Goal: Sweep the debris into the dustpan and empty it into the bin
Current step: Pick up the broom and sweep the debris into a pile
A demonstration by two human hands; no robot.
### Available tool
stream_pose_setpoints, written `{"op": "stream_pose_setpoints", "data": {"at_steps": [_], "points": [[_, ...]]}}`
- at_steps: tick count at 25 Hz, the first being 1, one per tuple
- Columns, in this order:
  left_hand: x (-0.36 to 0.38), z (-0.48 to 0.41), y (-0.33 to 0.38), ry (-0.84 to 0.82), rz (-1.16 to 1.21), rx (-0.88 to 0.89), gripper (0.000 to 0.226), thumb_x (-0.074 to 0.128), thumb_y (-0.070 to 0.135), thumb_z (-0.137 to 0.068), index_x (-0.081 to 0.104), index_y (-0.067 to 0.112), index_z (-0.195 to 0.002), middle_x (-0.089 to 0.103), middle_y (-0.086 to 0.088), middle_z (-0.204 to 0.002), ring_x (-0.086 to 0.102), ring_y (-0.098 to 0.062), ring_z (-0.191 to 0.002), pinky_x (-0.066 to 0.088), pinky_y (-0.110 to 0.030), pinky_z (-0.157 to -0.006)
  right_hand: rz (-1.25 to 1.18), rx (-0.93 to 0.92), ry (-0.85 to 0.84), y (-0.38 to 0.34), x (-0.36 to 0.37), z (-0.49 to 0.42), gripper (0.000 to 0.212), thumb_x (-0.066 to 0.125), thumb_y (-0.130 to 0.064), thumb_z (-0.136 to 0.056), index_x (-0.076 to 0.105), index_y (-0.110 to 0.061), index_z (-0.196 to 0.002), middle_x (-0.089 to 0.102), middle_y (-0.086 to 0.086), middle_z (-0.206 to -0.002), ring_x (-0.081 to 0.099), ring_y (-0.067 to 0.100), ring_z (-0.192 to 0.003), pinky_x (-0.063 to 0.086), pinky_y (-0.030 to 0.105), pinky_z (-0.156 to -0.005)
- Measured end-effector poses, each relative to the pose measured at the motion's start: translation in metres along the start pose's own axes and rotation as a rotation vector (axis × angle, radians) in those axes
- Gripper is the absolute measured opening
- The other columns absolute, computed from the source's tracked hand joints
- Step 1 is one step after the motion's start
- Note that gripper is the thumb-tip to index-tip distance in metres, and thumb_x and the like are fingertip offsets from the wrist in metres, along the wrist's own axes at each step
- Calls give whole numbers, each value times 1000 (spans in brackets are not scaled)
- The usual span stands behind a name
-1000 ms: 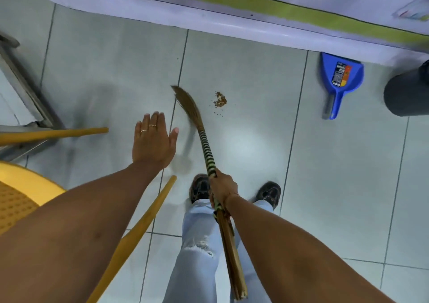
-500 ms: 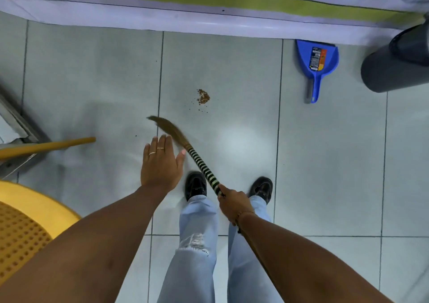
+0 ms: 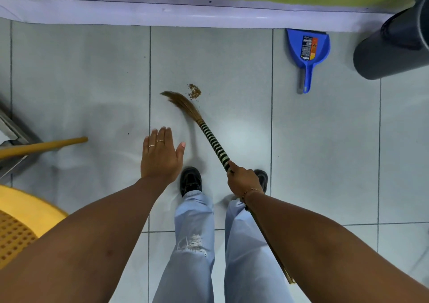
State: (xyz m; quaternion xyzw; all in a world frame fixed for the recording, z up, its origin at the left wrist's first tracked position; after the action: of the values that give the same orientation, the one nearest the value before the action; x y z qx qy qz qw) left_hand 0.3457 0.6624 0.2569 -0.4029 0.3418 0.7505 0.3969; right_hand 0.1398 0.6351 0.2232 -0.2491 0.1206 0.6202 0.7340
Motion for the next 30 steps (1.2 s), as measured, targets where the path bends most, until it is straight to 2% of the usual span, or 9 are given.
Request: {"op": "stream_pose_setpoints", "data": {"at_steps": [4, 8, 12, 15, 18, 22, 24, 27, 30], "points": [[-2, 3, 8, 10, 21, -13, 55, 42, 34, -95, 39, -4, -135, 47, -24, -139, 36, -39, -135, 25, -49, -114, -160, 6, 110, 12, -12, 23, 45, 34, -30, -99, 34, -31, -144, 67, 17, -90, 63, 35, -89, 53, 42, -80], [-7, -2, 10, 2, 58, -22, 56, 41, 34, -95, 35, -3, -137, 43, -24, -142, 32, -38, -137, 22, -48, -115, -305, 9, 230, 9, -17, 34, 45, 38, -33, -99, 36, -34, -143, 58, 8, -77, 57, 26, -75, 53, 38, -80], [-15, -11, 3, -6, 40, -20, 57, 36, 35, -96, 30, -2, -139, 38, -22, -146, 26, -36, -140, 18, -48, -117, -517, 210, 226, -15, 4, 30, 44, 33, -32, -99, 35, -33, -143, 69, 18, -105, 64, 36, -91, 55, 35, -80], [-22, -12, -9, -11, -4, -21, 58, 34, 36, -97, 28, -2, -140, 36, -21, -148, 25, -35, -141, 18, -46, -118, -572, 380, 116, -33, 29, 30, 37, 33, -20, -98, 49, -15, -132, 65, 18, -116, 65, 30, -84, 56, 21, -68], [-26, -6, -25, -6, -50, -23, 58, 34, 36, -97, 29, -3, -140, 37, -22, -146, 27, -36, -140, 20, -46, -117, -620, 413, -103, -59, 55, 34, 33, 35, -12, -98, 51, 0, -125, 58, 20, -127, 60, 34, -109, 51, 30, -83], [-28, -1, -42, -13, -74, -29, 58, 34, 37, -98, 29, -3, -140, 39, -24, -145, 28, -37, -139, 21, -47, -116, -720, 407, -121, -87, 59, 21, 37, 33, -16, -99, 49, -1, -129, 57, 20, -128, 59, 26, -87, 54, 15, -62], [-29, -4, -48, -16, -36, -46, 57, 35, 35, -97, 29, -3, -139, 38, -25, -145, 27, -38, -139, 20, -48, -116, -689, 388, -96, -97, 53, 14, 34, 34, -17, -98, 54, -3, -122, 65, 13, -104, 62, 25, -75, 53, 17, -61], [-25, -7, -53, -18, -16, -61, 57, 35, 35, -97, 28, -3, -139, 37, -25, -146, 26, -39, -139, 19, -49, -116, -677, 379, -100, -111, 43, 7, 31, 35, -15, -98, 56, -4, -118, 50, 2, -65, 44, 12, -45, 29, 10, -21], [-17, -12, -52, -37, 3, -73, 58, 33, 37, -97, 26, -1, -141, 34, -23, -148, 23, -37, -141, 17, -48, -117, -609, 342, -101, -123, 37, -4, 33, 35, -13, -97, 54, -4, -122, 66, 12, -94, 45, 17, -49, 30, 6, -27]]}}
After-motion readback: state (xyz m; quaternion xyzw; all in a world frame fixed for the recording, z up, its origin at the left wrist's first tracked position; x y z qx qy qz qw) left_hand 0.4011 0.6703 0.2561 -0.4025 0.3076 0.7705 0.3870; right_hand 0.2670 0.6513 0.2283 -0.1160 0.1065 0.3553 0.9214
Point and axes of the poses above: each hand's wrist, its own z-axis away from the middle knuckle, its own x-axis out of the palm, y = z × x, the point moved 1 cm from there along -z, towards the middle knuckle
